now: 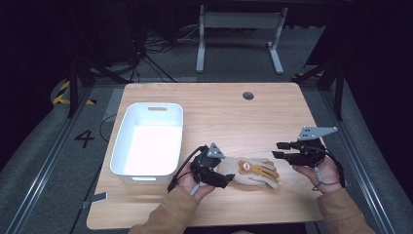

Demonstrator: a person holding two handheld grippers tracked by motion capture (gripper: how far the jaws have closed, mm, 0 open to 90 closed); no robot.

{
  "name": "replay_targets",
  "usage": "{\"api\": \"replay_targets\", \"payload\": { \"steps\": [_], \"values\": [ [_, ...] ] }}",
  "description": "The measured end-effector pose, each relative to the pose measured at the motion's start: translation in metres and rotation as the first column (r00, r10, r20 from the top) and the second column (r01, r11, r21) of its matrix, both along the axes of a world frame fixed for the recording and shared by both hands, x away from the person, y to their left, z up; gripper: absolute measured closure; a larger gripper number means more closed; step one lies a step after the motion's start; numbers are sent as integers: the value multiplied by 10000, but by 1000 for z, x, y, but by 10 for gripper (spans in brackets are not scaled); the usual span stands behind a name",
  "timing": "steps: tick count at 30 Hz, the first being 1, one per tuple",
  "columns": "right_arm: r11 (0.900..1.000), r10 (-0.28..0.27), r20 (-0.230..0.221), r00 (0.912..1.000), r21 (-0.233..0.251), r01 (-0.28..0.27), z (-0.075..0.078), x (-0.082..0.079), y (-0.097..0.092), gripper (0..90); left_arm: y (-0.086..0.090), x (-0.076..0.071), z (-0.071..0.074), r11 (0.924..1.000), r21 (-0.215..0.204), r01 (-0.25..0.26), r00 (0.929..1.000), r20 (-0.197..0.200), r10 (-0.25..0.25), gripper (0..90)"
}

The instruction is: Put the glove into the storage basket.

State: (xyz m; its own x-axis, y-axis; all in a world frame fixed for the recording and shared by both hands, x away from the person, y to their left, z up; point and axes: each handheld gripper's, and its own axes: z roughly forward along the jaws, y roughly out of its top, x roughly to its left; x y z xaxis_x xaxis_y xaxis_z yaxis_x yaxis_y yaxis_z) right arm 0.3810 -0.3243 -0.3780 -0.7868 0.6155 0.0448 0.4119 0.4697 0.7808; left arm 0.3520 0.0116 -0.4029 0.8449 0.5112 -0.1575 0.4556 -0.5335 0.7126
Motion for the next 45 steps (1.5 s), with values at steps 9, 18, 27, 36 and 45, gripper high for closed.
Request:
{"api": "replay_targets", "payload": {
  "steps": [9, 18, 27, 36, 45],
  "values": [
    [9994, -288, -56, 9996, 205, 289, 3, 0, -10, 543, -12, 10, 2, 9991, 52, 429, 9991, 44, -429, 185],
    [9987, -393, -72, 9992, 328, 395, 5, -8, -20, 536, -33, 19, -7, 9927, 646, 1023, 9947, -128, -1017, 0],
    [9975, -477, -29, 9989, 524, 478, 7, -10, -25, 537, -43, 27, -12, 9900, 626, 1265, 9915, 223, -1281, 0],
    [9977, -341, -68, 9994, 592, 344, 6, -9, -23, 536, -56, 34, -22, 9723, 1351, 1908, 9788, 486, -1988, 0],
    [9969, -292, -193, 9994, 723, 305, 5, -9, -23, 538, -60, 36, -30, 9614, 1646, 2207, 9715, 506, -2317, 0]
  ]
}}
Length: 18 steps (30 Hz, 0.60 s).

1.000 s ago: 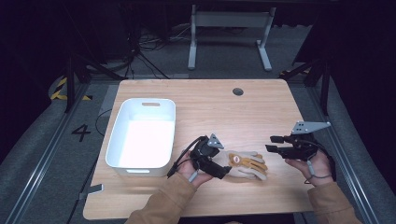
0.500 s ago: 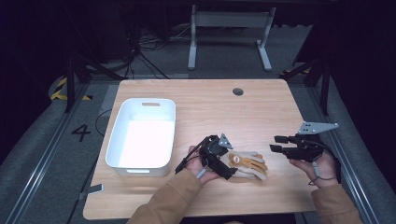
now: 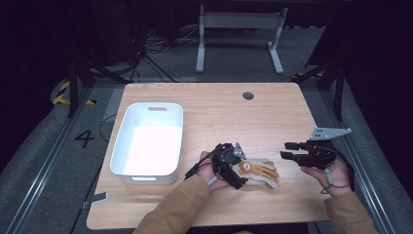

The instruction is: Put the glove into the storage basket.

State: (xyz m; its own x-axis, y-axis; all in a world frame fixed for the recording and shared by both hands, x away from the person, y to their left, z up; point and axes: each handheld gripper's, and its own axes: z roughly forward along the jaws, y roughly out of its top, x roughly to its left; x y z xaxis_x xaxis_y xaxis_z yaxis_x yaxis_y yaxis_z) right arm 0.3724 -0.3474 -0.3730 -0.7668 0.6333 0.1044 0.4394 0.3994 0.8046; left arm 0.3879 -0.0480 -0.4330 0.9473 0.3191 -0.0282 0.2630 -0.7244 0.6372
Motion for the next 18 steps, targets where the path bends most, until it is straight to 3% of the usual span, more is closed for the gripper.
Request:
{"api": "replay_targets", "payload": {
  "steps": [3, 9, 11, 18],
  "values": [
    [10000, 67, -4, 10000, -8, -67, 0, 0, 1, 538, -2, 0, -3, 9997, 176, 168, 9995, 255, -172, 0],
    [10000, 98, -63, 9999, -5, -98, -1, 0, 3, 537, -3, 2, -4, 9989, 372, 279, 9995, 168, -285, 0],
    [9999, 133, -62, 9999, -10, -133, -1, 0, 3, 537, -5, 2, -2, 9973, 659, 312, 9985, 433, -341, 0],
    [9999, 165, -76, 9998, 29, -165, -2, 0, 3, 536, -4, 4, 3, 9951, 604, 781, 9967, 156, -792, 0]
  ]
}}
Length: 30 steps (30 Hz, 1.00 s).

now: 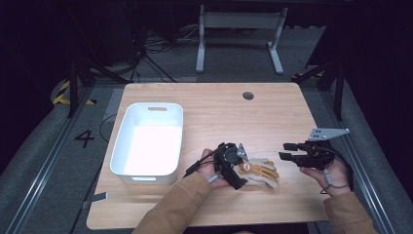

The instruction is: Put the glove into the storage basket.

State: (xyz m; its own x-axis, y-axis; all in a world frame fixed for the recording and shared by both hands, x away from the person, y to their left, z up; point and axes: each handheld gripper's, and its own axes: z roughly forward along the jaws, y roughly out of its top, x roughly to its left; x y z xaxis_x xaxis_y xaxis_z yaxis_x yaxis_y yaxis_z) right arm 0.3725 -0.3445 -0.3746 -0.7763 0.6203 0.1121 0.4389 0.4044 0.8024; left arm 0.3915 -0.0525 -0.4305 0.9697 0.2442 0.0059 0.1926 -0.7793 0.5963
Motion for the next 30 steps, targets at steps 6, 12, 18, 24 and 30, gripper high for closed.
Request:
{"api": "replay_targets", "payload": {
  "steps": [6, 12, 18, 24, 30],
  "values": [
    [10000, 54, -30, 10000, 7, -54, 0, 0, 1, 536, 1, 3, 2, 9984, 140, 556, 9985, -1, -556, 0],
    [10000, 57, -61, 10000, 60, -57, -1, 0, 0, 537, 1, 7, -1, 9989, 206, 430, 9988, -252, -425, 0],
    [9999, 81, -66, 9999, 75, -81, -1, 0, 1, 537, -2, 6, -6, 9991, 148, 385, 9989, -276, -381, 0],
    [9999, 120, -6, 9999, 114, -120, 0, -1, 1, 537, -1, 7, -19, 9992, -171, 361, 9988, -312, -366, 0],
    [9998, 113, 15, 9999, 132, -114, 1, -1, 1, 535, 3, 9, -28, 9955, -816, 476, 9981, -347, -506, 0]
  ]
}}
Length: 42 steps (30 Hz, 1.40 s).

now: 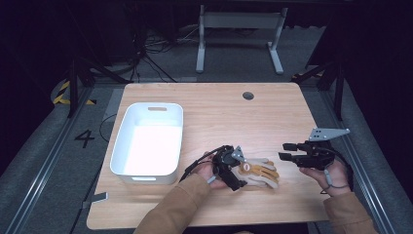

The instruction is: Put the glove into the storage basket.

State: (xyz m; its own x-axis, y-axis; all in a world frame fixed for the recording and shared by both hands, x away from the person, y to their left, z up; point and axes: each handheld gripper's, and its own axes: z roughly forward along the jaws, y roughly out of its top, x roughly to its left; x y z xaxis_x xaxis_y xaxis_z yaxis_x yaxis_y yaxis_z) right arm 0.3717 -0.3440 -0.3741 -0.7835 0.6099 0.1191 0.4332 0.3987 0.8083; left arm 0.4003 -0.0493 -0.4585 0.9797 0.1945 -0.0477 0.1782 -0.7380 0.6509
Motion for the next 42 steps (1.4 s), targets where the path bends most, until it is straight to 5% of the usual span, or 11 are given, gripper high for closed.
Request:
{"api": "replay_targets", "payload": {
  "steps": [10, 24, 28, 42],
  "values": [
    [10000, 21, 28, 10000, 26, -21, 0, 0, 0, 533, -5, 0, -9, 9990, 405, 186, 9993, 305, -198, 0],
    [10000, 1, -49, 10000, -8, -1, -1, 1, 1, 529, -10, 1, -8, 9993, 375, 44, 9994, 346, -57, 9],
    [10000, -44, -126, 9999, 87, 45, -2, 1, 0, 521, -11, 0, -5, 9992, 396, 4, 9992, 388, -19, 82],
    [9997, -18, -91, 10000, 227, 20, 0, 0, 0, 520, -11, -12, 4, 9984, 536, -191, 9990, 416, 168, 578]
  ]
}}
